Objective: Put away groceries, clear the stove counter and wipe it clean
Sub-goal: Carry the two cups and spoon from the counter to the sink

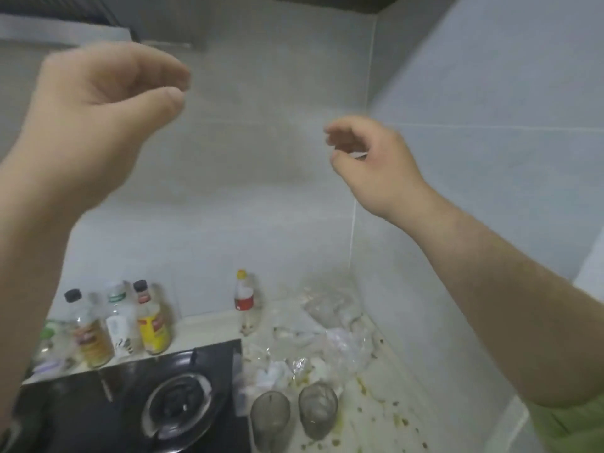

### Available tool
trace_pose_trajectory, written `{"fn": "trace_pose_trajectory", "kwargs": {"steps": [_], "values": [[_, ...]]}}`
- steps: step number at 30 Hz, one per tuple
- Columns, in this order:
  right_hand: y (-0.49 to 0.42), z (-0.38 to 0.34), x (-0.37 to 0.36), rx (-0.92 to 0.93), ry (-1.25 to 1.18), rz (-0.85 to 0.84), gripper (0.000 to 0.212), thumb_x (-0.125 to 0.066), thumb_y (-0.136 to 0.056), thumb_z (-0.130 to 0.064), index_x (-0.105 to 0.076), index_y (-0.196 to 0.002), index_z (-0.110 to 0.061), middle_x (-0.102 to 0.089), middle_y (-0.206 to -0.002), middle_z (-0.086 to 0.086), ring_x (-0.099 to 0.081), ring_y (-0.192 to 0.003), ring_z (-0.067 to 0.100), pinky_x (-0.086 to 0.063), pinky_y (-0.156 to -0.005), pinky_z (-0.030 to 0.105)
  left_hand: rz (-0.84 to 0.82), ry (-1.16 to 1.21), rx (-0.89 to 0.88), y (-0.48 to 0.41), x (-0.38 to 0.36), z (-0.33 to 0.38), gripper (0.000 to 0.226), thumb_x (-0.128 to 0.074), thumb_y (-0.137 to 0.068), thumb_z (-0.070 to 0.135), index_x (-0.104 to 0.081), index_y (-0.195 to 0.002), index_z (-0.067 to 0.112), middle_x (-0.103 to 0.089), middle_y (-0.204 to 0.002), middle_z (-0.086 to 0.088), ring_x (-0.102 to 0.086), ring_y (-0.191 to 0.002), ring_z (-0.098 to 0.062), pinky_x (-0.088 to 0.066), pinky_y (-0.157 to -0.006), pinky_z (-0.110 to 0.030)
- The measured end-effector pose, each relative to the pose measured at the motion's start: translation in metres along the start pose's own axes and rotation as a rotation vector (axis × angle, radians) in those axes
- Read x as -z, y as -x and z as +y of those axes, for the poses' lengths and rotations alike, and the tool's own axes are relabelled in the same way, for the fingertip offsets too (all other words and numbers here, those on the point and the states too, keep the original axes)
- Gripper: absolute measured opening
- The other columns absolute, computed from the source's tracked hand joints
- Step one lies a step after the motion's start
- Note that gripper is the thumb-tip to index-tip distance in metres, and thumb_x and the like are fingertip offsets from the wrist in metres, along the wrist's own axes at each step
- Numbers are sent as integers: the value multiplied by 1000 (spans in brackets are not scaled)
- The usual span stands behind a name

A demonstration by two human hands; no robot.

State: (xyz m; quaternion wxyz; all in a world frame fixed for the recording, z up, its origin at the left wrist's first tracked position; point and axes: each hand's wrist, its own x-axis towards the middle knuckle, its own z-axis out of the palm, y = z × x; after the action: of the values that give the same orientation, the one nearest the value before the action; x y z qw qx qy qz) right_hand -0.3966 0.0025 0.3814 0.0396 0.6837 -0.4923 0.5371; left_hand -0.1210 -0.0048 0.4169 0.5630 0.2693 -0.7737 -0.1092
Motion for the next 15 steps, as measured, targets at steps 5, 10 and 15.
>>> {"fn": "trace_pose_trajectory", "kwargs": {"steps": [5,10,15], "values": [[55,19,25,-113,-51,-111,31,-60,-87,-6,-64,-115,-17,-64,-102,-6,-60,-94,8,-43,-84,9,-4,96,137,46,-39,10,26,-63,-73,36,-69,-96,28,-71,-96,9,-64,-98,-11,-50,-97,-37],[106,30,44,-210,-143,-172,31,-62,-87,-10,-58,-108,-32,-63,-104,-14,-60,-98,6,-48,-89,19,-9,117,283,92,-59,31,28,-63,-68,45,-72,-94,39,-72,-103,10,-65,-103,-12,-48,-97,-47],[157,31,57,-298,-241,-237,30,-60,-88,-12,-60,-106,-35,-63,-107,-20,-59,-101,-1,-47,-88,16,-38,84,390,139,-75,54,19,-66,-78,28,-72,-96,30,-71,-103,12,-65,-103,-8,-51,-95,-38]]}}
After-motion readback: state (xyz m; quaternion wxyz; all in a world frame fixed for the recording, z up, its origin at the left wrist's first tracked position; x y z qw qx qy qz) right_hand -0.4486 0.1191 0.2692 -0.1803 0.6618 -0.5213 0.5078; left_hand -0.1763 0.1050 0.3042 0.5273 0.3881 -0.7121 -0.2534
